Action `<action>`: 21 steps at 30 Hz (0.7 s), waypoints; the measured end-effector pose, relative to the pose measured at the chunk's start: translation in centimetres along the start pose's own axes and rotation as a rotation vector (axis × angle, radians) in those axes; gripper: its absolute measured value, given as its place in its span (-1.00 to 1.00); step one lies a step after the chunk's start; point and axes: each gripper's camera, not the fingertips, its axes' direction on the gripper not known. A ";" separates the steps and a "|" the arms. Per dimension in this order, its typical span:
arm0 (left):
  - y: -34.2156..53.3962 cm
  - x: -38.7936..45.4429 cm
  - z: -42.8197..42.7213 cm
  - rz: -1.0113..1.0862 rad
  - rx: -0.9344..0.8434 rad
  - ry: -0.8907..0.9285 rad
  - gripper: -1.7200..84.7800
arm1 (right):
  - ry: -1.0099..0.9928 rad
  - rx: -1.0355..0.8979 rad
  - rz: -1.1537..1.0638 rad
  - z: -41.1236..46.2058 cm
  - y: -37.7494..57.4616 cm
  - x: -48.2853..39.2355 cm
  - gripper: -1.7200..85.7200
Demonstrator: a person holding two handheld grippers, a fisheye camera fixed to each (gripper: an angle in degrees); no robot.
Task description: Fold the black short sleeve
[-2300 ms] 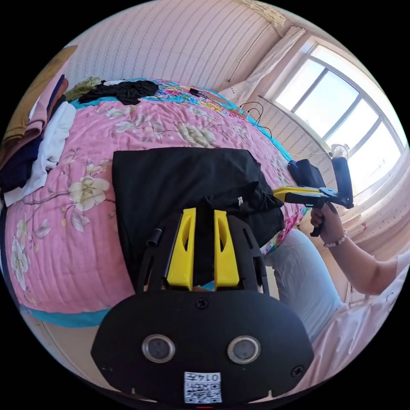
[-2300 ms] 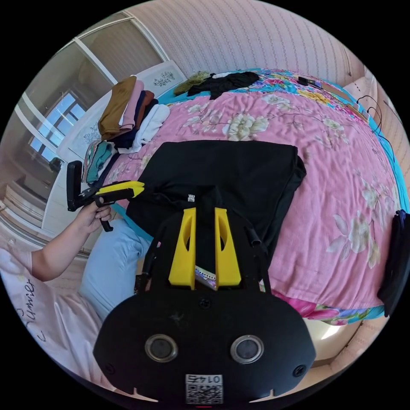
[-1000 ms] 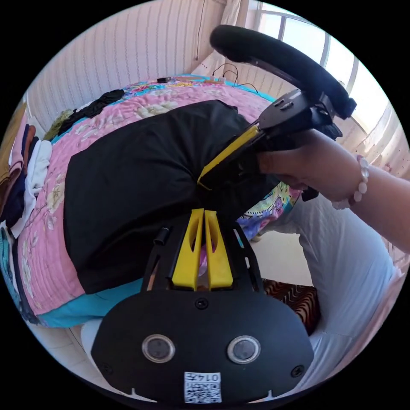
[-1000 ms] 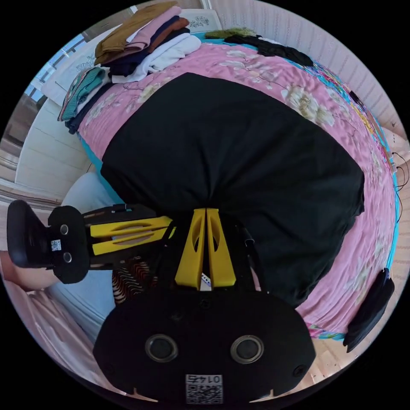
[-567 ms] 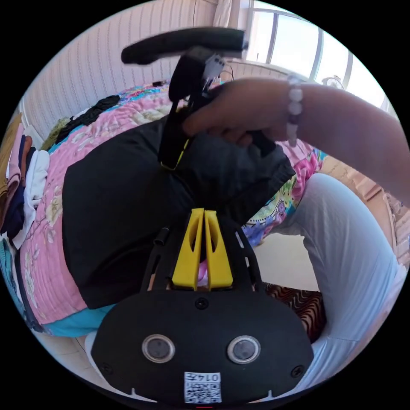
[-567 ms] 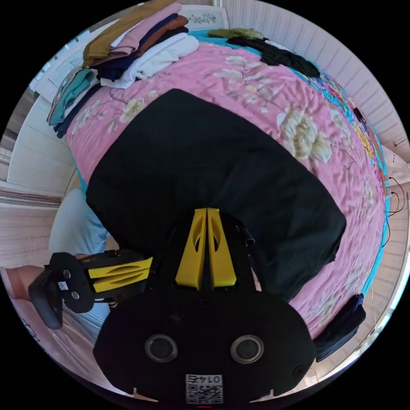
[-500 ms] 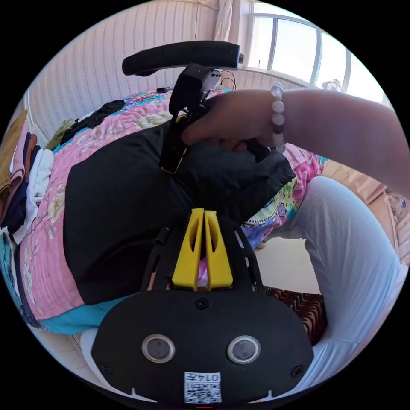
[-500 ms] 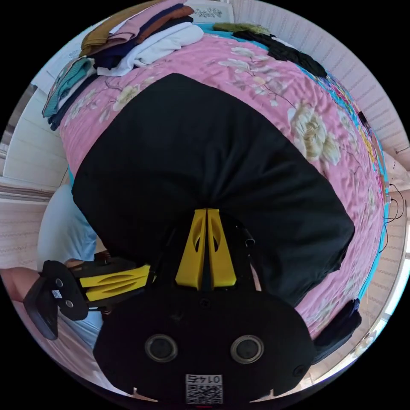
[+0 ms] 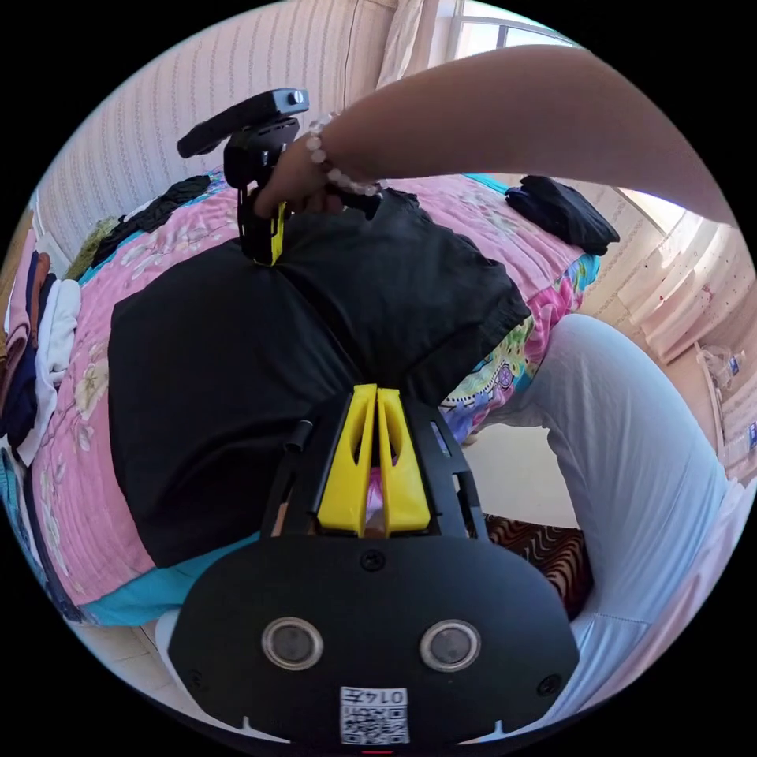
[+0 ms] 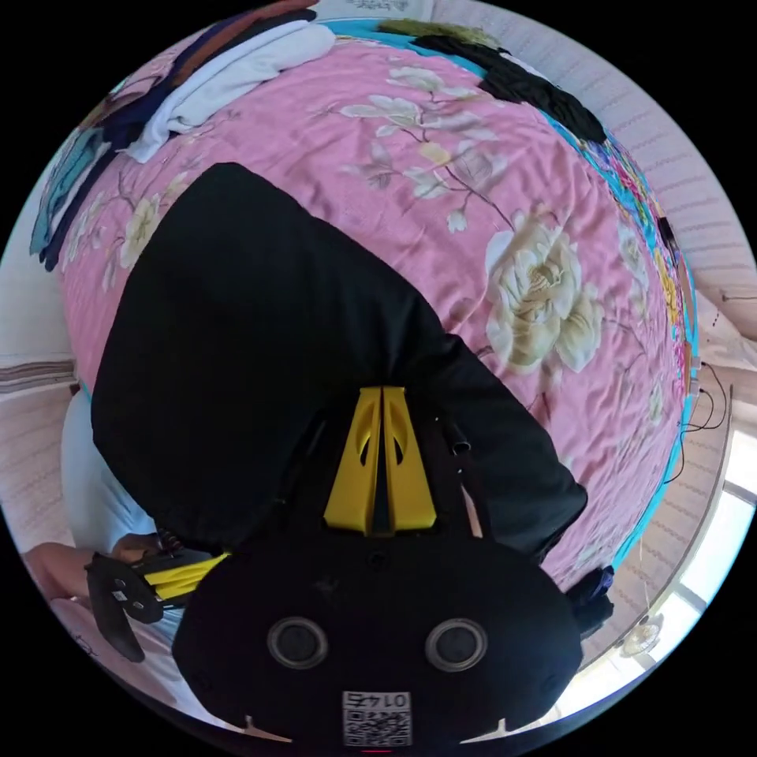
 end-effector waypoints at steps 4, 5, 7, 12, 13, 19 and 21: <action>-0.6 -0.1 -1.6 0.002 0.033 0.015 -0.98 | 0.044 -0.063 -0.066 -1.6 -0.2 0.3 -0.97; -0.6 0.0 -1.8 0.001 0.041 0.013 -0.98 | 0.074 0.008 -0.045 -3.0 0.2 0.8 -0.97; -0.6 0.1 -1.5 0.002 0.037 -0.002 -0.98 | 0.099 0.079 -0.004 -4.1 0.3 1.8 -0.97; -0.1 0.5 1.5 0.047 -0.009 -0.041 -0.98 | 0.053 -0.029 0.063 1.5 -0.7 4.7 -0.97; -0.3 0.5 1.6 0.052 -0.015 -0.044 -0.98 | 0.044 0.024 0.093 1.6 0.0 5.2 -0.97; -0.4 -1.4 -2.0 0.025 0.071 0.054 -0.98 | -0.027 0.289 0.118 -0.9 8.8 7.9 -0.97; 0.1 -2.6 -4.3 0.014 0.112 0.089 -0.98 | -0.114 0.451 0.201 -2.7 15.3 9.4 -0.97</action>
